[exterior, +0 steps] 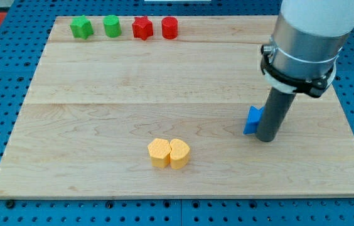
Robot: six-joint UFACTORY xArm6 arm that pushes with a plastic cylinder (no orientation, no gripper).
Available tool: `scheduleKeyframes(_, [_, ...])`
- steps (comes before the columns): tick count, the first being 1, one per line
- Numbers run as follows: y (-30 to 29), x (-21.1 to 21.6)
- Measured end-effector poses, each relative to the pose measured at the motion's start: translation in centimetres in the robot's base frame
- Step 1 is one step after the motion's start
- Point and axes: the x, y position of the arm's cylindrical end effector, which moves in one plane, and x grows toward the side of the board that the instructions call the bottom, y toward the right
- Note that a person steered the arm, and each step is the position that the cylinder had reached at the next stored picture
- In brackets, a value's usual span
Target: Slide the blue cube towards the center
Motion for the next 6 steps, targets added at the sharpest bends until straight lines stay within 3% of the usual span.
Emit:
scheduleKeyframes(3, [2.5,-6.3])
scheduleKeyframes(5, [11.7,-6.5])
scheduleKeyframes(6, [9.6,-9.3])
